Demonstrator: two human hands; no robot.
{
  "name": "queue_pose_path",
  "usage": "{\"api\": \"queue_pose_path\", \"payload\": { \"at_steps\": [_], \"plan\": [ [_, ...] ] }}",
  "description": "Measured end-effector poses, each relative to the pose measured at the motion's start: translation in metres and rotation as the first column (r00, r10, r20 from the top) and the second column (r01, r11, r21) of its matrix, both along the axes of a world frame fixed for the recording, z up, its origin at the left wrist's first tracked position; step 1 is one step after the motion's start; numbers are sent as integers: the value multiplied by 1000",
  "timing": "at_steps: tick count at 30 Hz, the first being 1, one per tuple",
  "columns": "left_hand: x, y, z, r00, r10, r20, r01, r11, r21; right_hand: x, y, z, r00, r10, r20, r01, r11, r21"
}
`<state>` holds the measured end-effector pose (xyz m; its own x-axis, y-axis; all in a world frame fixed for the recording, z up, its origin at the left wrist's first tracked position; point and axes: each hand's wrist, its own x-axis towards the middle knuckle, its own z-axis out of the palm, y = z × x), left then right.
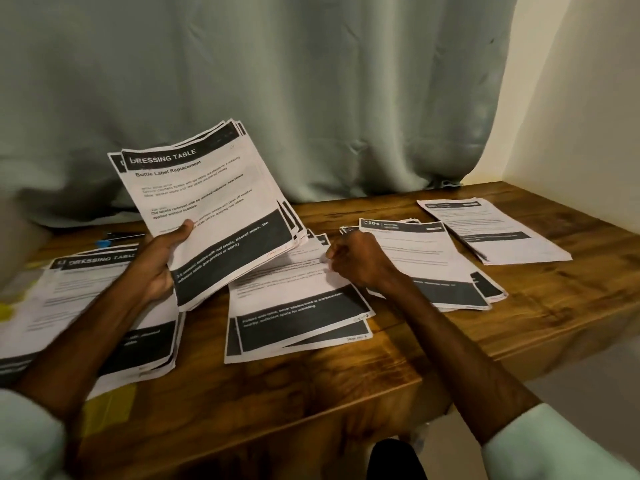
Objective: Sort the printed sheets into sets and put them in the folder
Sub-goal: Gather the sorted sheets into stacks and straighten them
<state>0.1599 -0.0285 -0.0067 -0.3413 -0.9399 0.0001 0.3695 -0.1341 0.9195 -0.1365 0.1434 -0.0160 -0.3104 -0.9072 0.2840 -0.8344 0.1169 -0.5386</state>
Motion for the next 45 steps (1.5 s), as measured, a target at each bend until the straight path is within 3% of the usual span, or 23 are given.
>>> {"api": "queue_pose_path", "payload": {
  "at_steps": [5, 16, 20, 26, 34, 40, 45],
  "plan": [
    [6, -10, -3, 1000, 13, -25, -12, 999, 40, 8, -30, -7, 990, -106, -93, 124, 971, 206],
    [5, -15, -5, 998, 46, -30, -44, 996, 81, -17, -43, 5, 984, -132, -117, 151, 974, 172],
    [4, -19, -7, 997, 64, -36, -60, 993, 100, -13, -44, 0, 986, -160, -42, 164, 979, 121],
    [6, -23, -5, 996, 67, -57, -59, 989, 135, -2, -50, -4, 985, -174, 15, 166, 956, 242],
    [7, -23, -6, 996, 76, -46, -68, 988, 141, 3, -50, 3, 977, -214, 6, 204, 938, 281],
    [9, -22, -5, 997, 59, -50, -53, 991, 122, 9, -47, 18, 964, -238, 115, 177, 905, 386],
    [7, -18, -5, 998, 51, -43, -46, 993, 112, 19, -50, 16, 972, -216, 87, 173, 918, 357]
  ]
}}
